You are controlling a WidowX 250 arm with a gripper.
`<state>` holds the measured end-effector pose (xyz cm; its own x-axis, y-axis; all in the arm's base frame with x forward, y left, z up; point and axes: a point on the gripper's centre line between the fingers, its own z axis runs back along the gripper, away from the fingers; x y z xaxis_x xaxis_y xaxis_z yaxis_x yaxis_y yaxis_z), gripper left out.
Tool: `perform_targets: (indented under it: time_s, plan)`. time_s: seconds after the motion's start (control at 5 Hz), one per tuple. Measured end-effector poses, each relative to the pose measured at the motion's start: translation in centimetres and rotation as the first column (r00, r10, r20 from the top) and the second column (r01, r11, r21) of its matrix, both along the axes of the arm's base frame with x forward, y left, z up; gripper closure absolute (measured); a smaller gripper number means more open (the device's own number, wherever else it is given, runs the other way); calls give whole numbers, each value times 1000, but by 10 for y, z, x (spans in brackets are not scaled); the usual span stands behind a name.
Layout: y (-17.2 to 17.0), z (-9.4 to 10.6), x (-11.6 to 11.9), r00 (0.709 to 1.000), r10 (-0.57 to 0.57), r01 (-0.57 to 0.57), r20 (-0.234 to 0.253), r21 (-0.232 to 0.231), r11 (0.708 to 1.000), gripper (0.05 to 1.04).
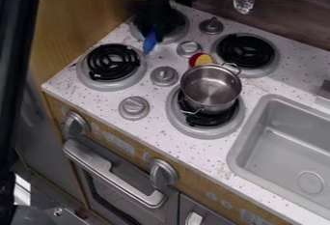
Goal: The cut spoon is kept aside on top
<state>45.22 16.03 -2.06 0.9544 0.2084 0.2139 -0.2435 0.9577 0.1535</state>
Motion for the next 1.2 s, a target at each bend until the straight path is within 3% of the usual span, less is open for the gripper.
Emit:
perform_targets:
  time_s: [0.4,0.6,0.8,1.0,1.2]
  plan:
    - [14,-14,27,997,61,-61,56,13,998,701]
    - [17,-17,33,996,72,-73,60,20,997,654]
    - [13,-17,33,996,75,-77,53,28,997,345]
    - [5,-23,10,997,74,-74,-2,32,997,98]
    - [-14,14,-11,999,43,-43,6,38,998,87]
